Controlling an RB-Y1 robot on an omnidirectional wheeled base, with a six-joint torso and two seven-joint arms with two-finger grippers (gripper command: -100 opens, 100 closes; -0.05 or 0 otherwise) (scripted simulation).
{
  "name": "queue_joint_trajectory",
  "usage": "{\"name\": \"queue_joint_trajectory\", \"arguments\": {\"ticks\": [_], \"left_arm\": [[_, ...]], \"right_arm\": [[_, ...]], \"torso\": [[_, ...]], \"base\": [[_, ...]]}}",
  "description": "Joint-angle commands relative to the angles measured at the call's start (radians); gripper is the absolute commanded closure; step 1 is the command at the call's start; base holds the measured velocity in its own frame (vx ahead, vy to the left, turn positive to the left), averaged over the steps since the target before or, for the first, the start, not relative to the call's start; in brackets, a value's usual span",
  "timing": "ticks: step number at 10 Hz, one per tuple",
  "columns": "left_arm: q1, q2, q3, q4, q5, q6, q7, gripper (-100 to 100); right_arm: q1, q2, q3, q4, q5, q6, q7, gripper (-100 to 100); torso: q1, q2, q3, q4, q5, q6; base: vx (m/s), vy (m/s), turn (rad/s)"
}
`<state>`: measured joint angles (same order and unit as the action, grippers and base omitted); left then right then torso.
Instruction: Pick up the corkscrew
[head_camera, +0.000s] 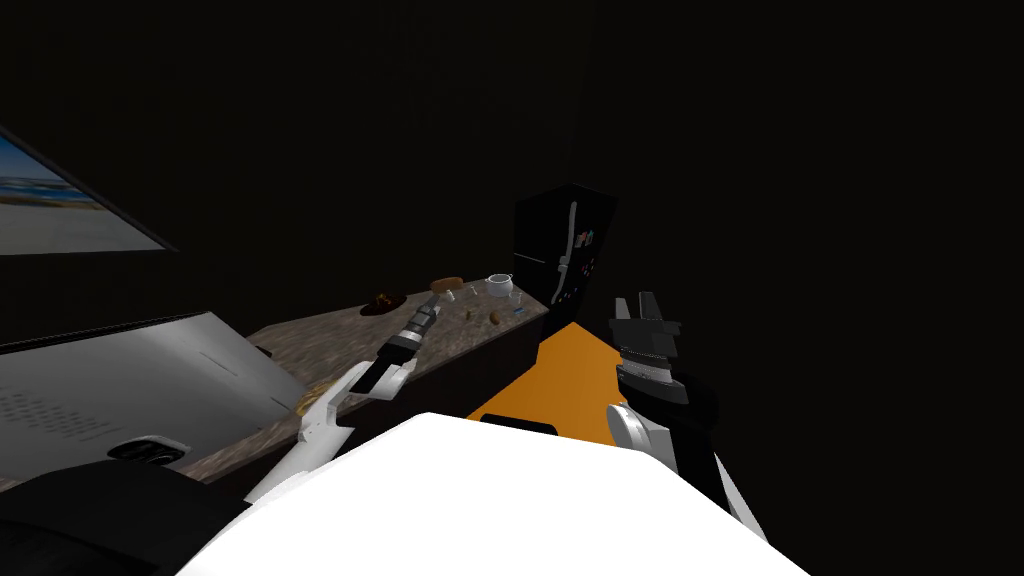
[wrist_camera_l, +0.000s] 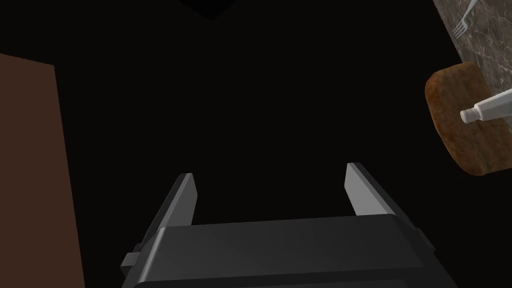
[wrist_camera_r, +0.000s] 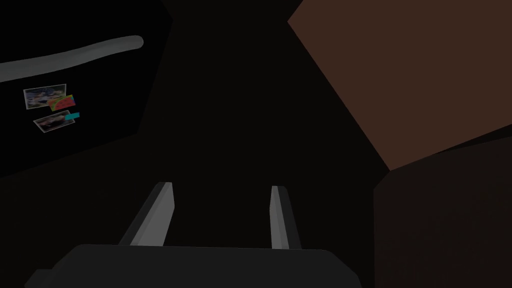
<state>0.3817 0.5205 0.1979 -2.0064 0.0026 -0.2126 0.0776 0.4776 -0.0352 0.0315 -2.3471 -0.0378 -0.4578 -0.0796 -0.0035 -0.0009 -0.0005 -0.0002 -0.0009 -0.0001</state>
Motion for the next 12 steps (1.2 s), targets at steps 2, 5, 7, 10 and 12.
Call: {"name": "queue_joint_trajectory", "arguments": {"ticks": [2,5,7,10,12], "left_arm": [[-0.014,0.050,0.025,0.060,0.002,0.043,-0.010,-100],[-0.051,0.134,0.071,0.164,0.015,0.125,-0.025,-100],[-0.070,0.175,0.093,0.220,0.024,0.176,-0.032,-100],[-0.091,0.214,0.114,0.290,0.034,0.236,-0.039,-100],[-0.112,0.251,0.133,0.329,0.047,0.288,-0.045,-100]], "right_arm": [[0.000,0.000,0.000,0.000,0.000,0.000,0.000,0],[0.000,0.000,0.000,0.000,0.000,0.000,0.000,0],[0.000,0.000,0.000,0.000,0.000,0.000,0.000,0],[0.000,0.000,0.000,0.000,0.000,0.000,0.000,0],[0.000,0.000,0.000,0.000,0.000,0.000,0.000,0]], "torso": [[0.000,0.000,0.000,0.000,0.000,0.000],[0.000,0.000,0.000,0.000,0.000,0.000],[0.000,-0.001,0.000,0.000,0.000,0.000],[-0.003,-0.001,-0.001,0.000,-0.001,0.000],[0.001,0.000,0.000,0.000,0.000,0.000]], "base": [[0.002,-0.063,-0.036],[0.010,-0.075,-0.035],[0.033,-0.068,-0.025],[0.029,-0.088,-0.022],[0.017,-0.047,-0.016]]}}
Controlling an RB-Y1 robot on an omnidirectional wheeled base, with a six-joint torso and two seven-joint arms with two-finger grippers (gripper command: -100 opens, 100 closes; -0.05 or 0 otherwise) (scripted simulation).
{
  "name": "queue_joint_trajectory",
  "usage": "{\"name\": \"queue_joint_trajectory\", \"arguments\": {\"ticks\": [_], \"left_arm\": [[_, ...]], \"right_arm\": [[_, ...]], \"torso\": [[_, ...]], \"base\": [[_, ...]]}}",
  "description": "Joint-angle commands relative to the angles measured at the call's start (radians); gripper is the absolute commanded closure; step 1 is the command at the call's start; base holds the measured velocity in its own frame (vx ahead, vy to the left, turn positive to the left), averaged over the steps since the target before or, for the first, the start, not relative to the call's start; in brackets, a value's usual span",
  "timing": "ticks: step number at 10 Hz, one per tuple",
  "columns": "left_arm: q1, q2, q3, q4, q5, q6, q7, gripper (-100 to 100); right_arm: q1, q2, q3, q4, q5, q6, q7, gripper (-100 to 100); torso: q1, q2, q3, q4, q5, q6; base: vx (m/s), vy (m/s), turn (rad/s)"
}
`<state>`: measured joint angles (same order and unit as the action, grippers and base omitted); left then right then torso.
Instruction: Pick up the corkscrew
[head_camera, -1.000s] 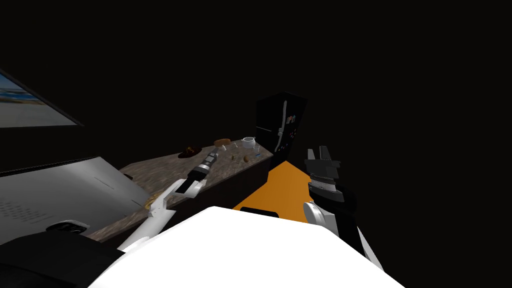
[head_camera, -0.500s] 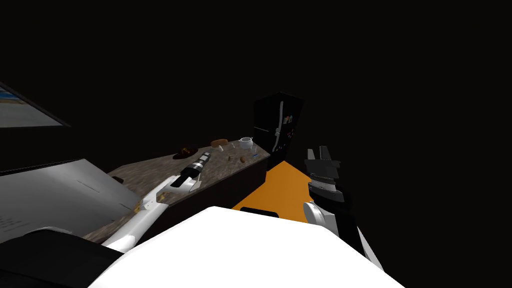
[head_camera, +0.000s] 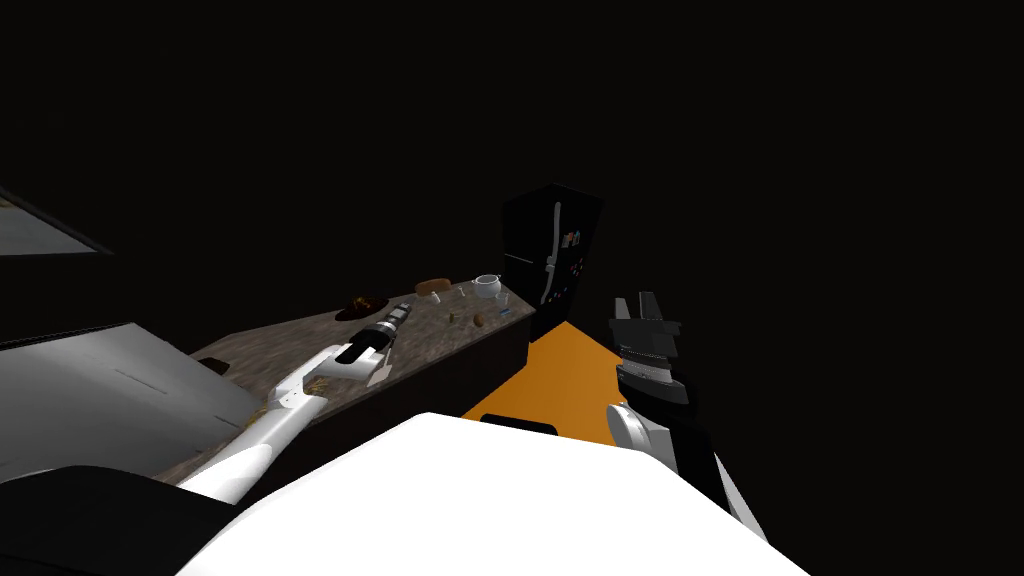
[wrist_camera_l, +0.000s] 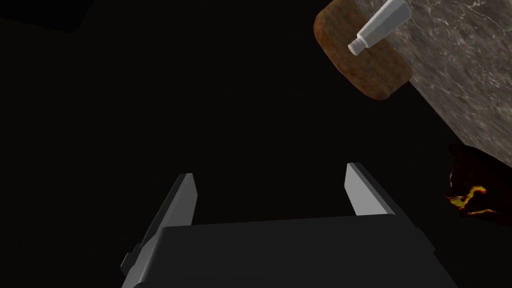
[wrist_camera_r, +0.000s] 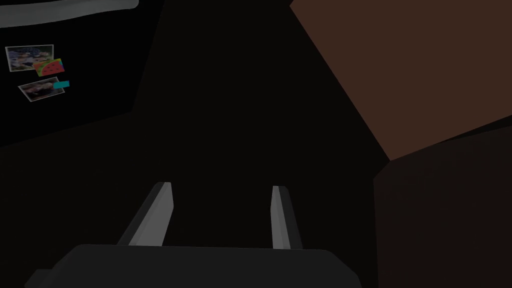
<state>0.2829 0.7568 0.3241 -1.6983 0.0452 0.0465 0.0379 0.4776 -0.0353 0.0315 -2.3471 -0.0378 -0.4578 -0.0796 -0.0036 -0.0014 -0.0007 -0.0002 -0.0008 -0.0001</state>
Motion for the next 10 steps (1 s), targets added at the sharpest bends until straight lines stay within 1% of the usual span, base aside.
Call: {"name": "queue_joint_trajectory", "arguments": {"ticks": [1,2,3,4,5,6,7,8,9,10], "left_arm": [[-0.014,0.015,0.007,0.044,0.004,0.031,-0.006,-100],[-0.036,0.051,0.025,0.081,0.019,0.067,-0.012,-100],[-0.036,0.051,0.025,0.107,0.019,0.087,-0.012,-100],[-0.059,0.085,0.042,0.133,0.035,0.119,-0.018,-100],[-0.059,0.085,0.042,0.163,0.035,0.144,-0.018,-100],[-0.083,0.118,0.058,0.209,0.053,0.171,-0.024,-100],[-0.083,0.118,0.058,0.233,0.053,0.203,-0.024,-100],[-0.107,0.149,0.072,0.263,0.073,0.238,-0.030,-100],[-0.107,0.149,0.072,0.286,0.073,0.263,-0.030,-100],[-0.107,0.149,0.072,0.300,0.073,0.263,-0.030,-100]], "right_arm": [[0.000,0.000,0.000,0.000,0.000,0.000,0.000,0],[0.000,0.000,0.000,0.000,0.000,0.000,0.000,0],[0.000,0.000,0.000,0.000,0.000,0.000,0.000,0],[0.000,0.000,0.000,0.000,0.000,0.000,0.000,0],[0.000,0.000,0.000,0.000,0.000,0.000,0.000,0],[0.000,0.000,0.000,0.000,0.000,0.000,0.000,0],[0.000,0.000,0.000,0.000,0.000,0.000,0.000,0],[0.000,0.000,0.000,0.000,0.000,0.000,0.000,0],[0.000,0.000,0.000,0.000,0.000,0.000,0.000,0],[0.000,0.000,0.000,0.000,0.000,0.000,0.000,0]], "torso": [[0.000,0.000,0.000,0.000,0.000,0.000],[0.000,0.000,0.000,0.000,0.000,0.000],[-0.002,-0.002,-0.001,0.000,-0.001,0.000],[-0.001,-0.002,-0.001,-0.001,0.000,0.000],[-0.002,-0.003,-0.002,-0.001,0.000,0.000],[-0.002,-0.002,-0.001,-0.001,0.000,0.000],[-0.003,-0.004,-0.002,-0.001,-0.001,0.000],[-0.003,-0.003,-0.002,-0.001,-0.001,0.000],[-0.003,-0.005,-0.003,-0.001,-0.001,0.000],[-0.001,-0.004,-0.002,-0.001,0.000,0.000]], "base": [[0.028,-0.067,-0.018],[0.060,-0.099,-0.032],[0.063,-0.081,-0.008],[0.062,-0.081,-0.024],[0.054,-0.086,-0.019],[0.078,-0.115,-0.025],[0.079,-0.098,-0.011],[0.099,-0.105,-0.019],[0.075,-0.073,-0.008],[0.027,-0.024,-0.003]]}}
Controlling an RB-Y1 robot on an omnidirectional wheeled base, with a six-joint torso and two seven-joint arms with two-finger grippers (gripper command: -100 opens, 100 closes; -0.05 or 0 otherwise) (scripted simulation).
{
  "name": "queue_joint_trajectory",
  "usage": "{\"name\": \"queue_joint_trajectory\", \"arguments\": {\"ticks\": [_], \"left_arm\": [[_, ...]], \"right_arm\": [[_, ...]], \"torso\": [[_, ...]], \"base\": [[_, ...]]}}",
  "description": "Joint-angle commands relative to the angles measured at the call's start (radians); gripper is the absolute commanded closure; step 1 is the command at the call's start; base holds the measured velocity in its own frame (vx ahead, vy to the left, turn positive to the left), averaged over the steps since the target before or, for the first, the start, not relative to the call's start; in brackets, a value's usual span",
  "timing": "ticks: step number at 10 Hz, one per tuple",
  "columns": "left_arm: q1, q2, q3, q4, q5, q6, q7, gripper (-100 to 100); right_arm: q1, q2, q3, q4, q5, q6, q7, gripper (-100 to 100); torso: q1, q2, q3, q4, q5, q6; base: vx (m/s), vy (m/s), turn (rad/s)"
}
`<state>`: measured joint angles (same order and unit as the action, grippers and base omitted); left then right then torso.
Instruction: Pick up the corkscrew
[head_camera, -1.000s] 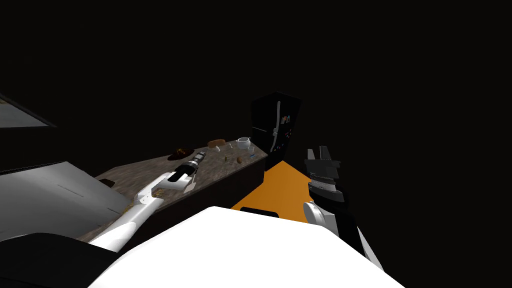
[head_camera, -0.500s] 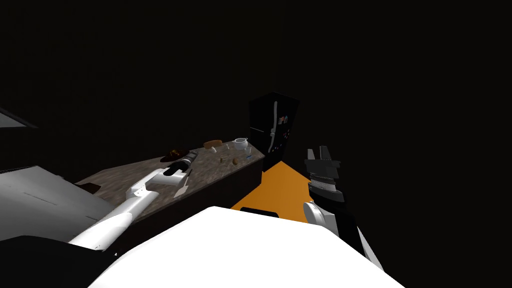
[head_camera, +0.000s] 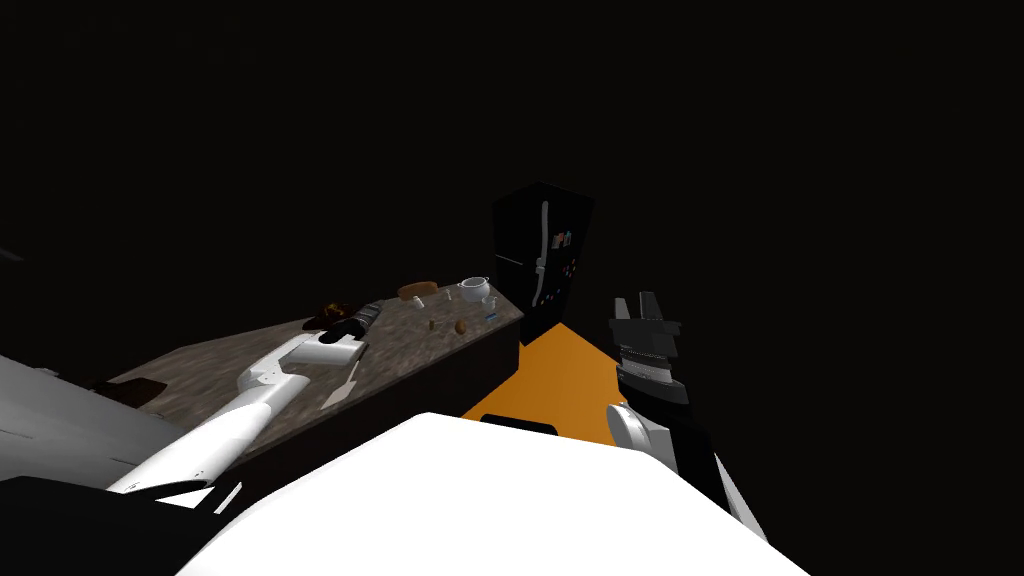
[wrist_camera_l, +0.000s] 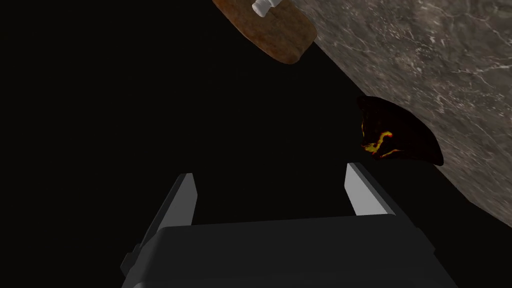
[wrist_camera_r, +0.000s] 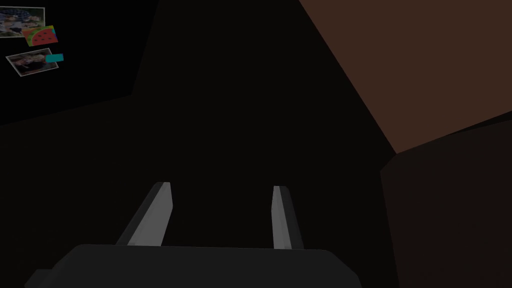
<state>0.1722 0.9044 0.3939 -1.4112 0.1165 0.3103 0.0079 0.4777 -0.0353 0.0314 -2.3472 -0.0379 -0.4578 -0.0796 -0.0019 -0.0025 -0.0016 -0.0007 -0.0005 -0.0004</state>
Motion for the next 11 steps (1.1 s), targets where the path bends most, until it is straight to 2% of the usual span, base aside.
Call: {"name": "queue_joint_trajectory", "arguments": {"ticks": [1,3,4,6,7,8,9,10,11], "left_arm": [[-0.021,0.030,0.015,0.050,0.024,0.050,-0.005,-100],[-0.021,0.030,0.015,0.077,0.024,0.060,-0.005,-100],[-0.047,0.056,0.026,0.110,0.047,0.113,-0.010,-100],[-0.047,0.056,0.026,0.141,0.047,0.121,-0.010,-100],[-0.072,0.080,0.035,0.179,0.071,0.169,-0.014,-100],[-0.072,0.080,0.035,0.204,0.071,0.182,-0.014,-100],[-0.072,0.080,0.035,0.204,0.071,0.182,-0.014,-100],[-0.097,0.101,0.043,0.235,0.096,0.234,-0.018,-100],[-0.097,0.101,0.043,0.258,0.096,0.243,-0.018,-100]], "right_arm": [[0.000,0.000,0.000,0.000,0.000,0.000,0.000,0],[0.000,0.000,0.000,0.000,0.000,0.000,0.000,0],[0.000,0.000,0.000,0.000,0.000,0.000,0.000,0],[0.000,0.000,0.000,0.000,0.000,0.000,0.000,0],[0.000,0.000,0.000,0.000,0.000,0.000,0.000,0],[0.000,0.000,0.000,0.000,0.000,0.000,0.000,0],[0.000,0.000,0.000,0.000,0.000,0.000,0.000,0],[0.000,0.000,0.000,0.000,0.000,0.000,0.000,0],[0.000,0.000,0.000,0.000,0.000,0.000,0.000,0]], "torso": [[0.000,0.000,0.000,0.000,0.000,0.000],[-0.002,-0.002,-0.001,0.000,-0.001,0.000],[0.000,0.000,0.000,0.000,0.000,0.000],[-0.003,-0.002,-0.001,0.000,-0.001,0.000],[-0.001,-0.001,0.000,0.000,0.000,0.000],[-0.002,-0.003,-0.001,0.000,0.000,0.000],[-0.002,-0.003,-0.002,-0.001,0.000,0.000],[-0.001,-0.001,0.000,0.000,0.000,0.000],[-0.003,-0.002,-0.001,0.000,-0.001,0.000]], "base": [[0.072,-0.067,-0.029],[0.056,-0.050,-0.001],[0.065,-0.077,-0.023],[0.067,-0.059,-0.004],[0.093,-0.063,-0.022],[0.093,-0.067,-0.011],[0.041,-0.038,0.007],[0.083,-0.084,-0.021],[0.097,-0.086,-0.007]]}}
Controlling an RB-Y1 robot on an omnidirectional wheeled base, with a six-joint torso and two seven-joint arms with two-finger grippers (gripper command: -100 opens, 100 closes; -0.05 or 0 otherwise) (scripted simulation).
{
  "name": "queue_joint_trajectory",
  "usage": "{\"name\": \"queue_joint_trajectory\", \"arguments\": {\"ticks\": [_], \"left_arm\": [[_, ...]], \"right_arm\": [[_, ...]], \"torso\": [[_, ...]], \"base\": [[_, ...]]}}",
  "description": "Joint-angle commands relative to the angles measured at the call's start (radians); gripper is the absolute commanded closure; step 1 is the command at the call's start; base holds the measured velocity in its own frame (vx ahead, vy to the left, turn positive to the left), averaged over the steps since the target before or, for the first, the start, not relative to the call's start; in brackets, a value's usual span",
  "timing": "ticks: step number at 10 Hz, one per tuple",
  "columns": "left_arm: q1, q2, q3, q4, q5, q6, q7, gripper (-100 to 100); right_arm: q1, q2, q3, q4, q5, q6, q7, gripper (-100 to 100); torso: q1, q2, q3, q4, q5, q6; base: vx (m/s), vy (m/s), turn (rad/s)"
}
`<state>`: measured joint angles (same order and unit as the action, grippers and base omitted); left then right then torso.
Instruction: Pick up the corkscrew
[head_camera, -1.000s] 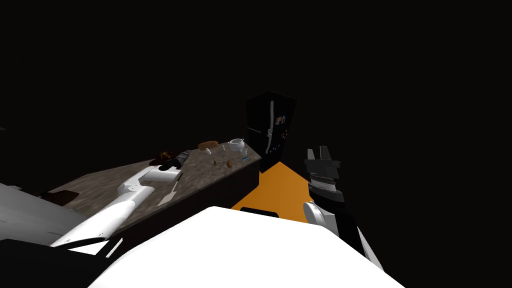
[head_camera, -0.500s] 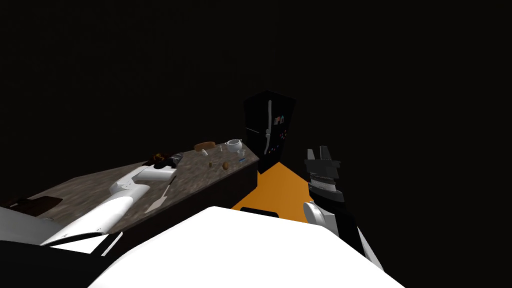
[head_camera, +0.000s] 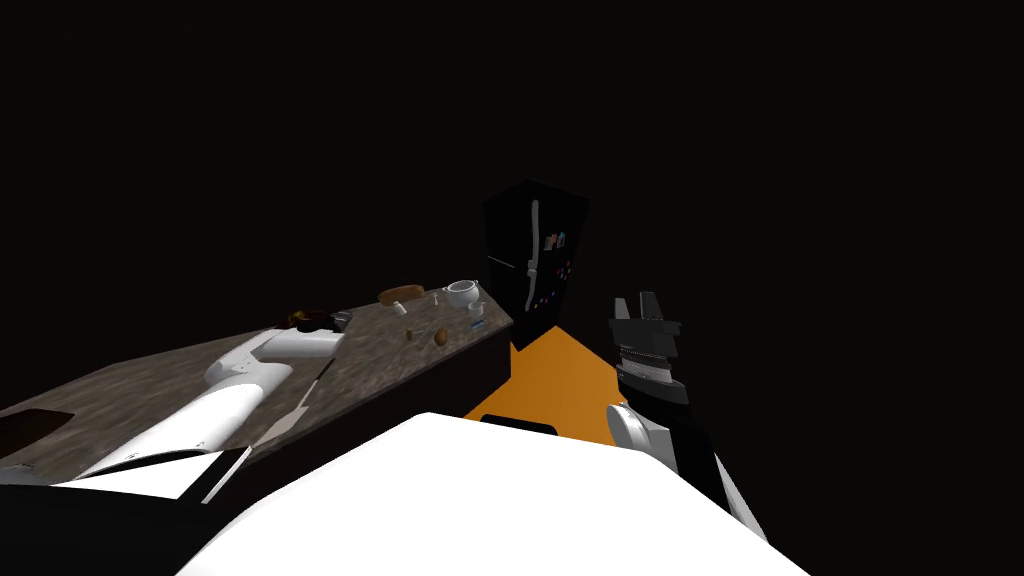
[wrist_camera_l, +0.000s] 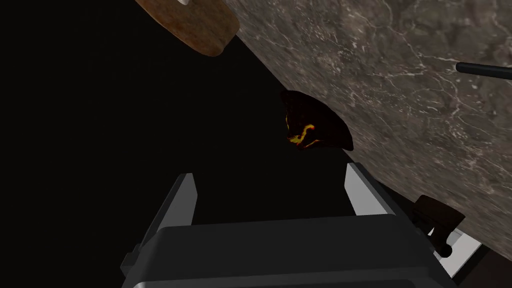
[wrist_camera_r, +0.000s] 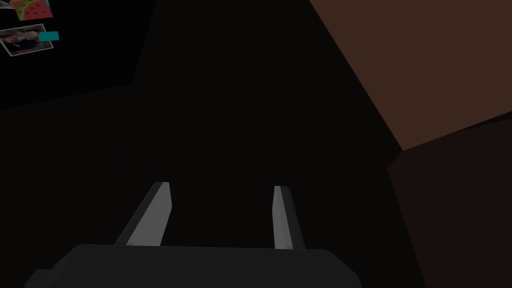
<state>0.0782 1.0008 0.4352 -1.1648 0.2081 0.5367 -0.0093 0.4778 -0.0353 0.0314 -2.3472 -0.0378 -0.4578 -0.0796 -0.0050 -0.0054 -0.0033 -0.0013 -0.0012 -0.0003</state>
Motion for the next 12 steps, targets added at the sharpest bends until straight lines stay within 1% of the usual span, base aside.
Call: {"name": "queue_joint_trajectory", "arguments": {"ticks": [1,2,3,4,6,7,8,9,10,11,12], "left_arm": [[-0.028,0.023,0.008,0.050,0.031,0.050,-0.005,-100],[-0.028,0.023,0.008,0.080,0.031,0.074,-0.005,-100],[-0.053,0.039,0.013,0.108,0.057,0.103,-0.008,-100],[-0.053,0.039,0.013,0.138,0.057,0.130,-0.008,-100],[-0.053,0.039,0.013,0.138,0.057,0.136,-0.008,-100],[-0.077,0.053,0.016,0.174,0.083,0.194,-0.011,-100],[-0.077,0.053,0.016,0.195,0.083,0.194,-0.011,-100],[-0.100,0.065,0.019,0.224,0.110,0.238,-0.014,-100],[-0.100,0.065,0.019,0.249,0.110,0.249,-0.014,-100],[-0.122,0.074,0.020,0.291,0.136,0.281,-0.016,-100],[-0.122,0.074,0.020,0.300,0.136,0.303,-0.016,-100]], "right_arm": [[0.000,0.000,0.000,0.000,0.000,0.000,0.000,0],[0.000,0.000,0.000,0.000,0.000,0.000,0.000,0],[0.000,0.000,0.000,0.000,0.000,0.000,0.000,0],[0.000,0.000,0.000,0.000,0.000,0.000,0.000,0],[0.000,0.000,0.000,0.000,0.000,0.000,0.000,0],[0.000,0.000,0.000,0.000,0.000,0.000,0.000,0],[0.000,0.000,0.000,0.000,0.000,0.000,0.000,0],[0.000,0.000,0.000,0.000,0.000,0.000,0.000,0],[0.000,0.000,0.000,0.000,0.000,0.000,0.000,0],[0.000,0.000,0.000,0.000,0.000,0.000,0.000,0],[0.000,0.000,0.000,0.000,0.000,0.000,0.000,0]], "torso": [[0.000,0.000,0.000,0.000,0.000,0.000],[0.000,-0.002,-0.001,0.000,0.000,0.000],[0.001,-0.001,-0.001,0.000,0.000,0.000],[0.000,-0.003,-0.002,-0.001,0.000,0.000],[0.002,0.001,0.001,0.000,0.000,0.000],[0.004,0.005,0.003,0.001,0.001,0.000],[0.003,0.002,0.002,0.001,0.001,0.000],[0.002,0.001,0.001,0.000,0.001,0.000],[-0.002,-0.003,-0.001,0.000,0.000,0.000],[-0.001,-0.003,-0.002,-0.001,0.000,0.000],[0.000,-0.003,-0.002,-0.001,0.000,0.000]], "base": [[0.128,-0.074,-0.012],[0.109,-0.060,-0.009],[0.134,-0.078,-0.005],[0.120,-0.083,-0.007],[0.027,-0.036,0.003],[0.064,-0.034,-0.014],[0.084,-0.066,-0.007],[0.154,-0.115,0.001],[0.138,-0.091,0.003],[0.129,-0.085,-0.007],[0.106,-0.066,0.004]]}}
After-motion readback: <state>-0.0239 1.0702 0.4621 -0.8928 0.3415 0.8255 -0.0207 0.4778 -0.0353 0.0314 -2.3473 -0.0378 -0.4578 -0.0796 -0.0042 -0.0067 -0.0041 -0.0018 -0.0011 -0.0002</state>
